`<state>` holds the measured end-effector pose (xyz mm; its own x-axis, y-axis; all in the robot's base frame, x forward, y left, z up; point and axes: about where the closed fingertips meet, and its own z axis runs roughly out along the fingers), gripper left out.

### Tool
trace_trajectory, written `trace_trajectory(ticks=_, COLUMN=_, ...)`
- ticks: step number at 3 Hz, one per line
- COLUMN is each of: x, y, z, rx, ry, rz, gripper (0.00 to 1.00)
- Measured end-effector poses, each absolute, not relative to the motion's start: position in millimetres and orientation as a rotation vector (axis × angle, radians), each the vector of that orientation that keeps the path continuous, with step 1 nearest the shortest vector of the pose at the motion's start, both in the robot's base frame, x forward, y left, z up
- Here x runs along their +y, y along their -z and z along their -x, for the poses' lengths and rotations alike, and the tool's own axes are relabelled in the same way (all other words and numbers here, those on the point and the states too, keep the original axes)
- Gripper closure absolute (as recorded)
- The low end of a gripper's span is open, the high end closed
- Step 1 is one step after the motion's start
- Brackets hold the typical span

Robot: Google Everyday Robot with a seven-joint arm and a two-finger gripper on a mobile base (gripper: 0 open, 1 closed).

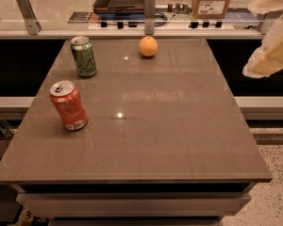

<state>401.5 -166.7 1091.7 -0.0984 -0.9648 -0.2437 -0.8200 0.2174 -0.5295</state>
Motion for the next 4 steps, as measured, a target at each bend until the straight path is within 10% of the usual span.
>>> trace_trajectory(ticks=4, x=-166.7, y=-1091.7, z=-401.5, rx=1.959, ry=0.351, rz=1.643, gripper=0.00)
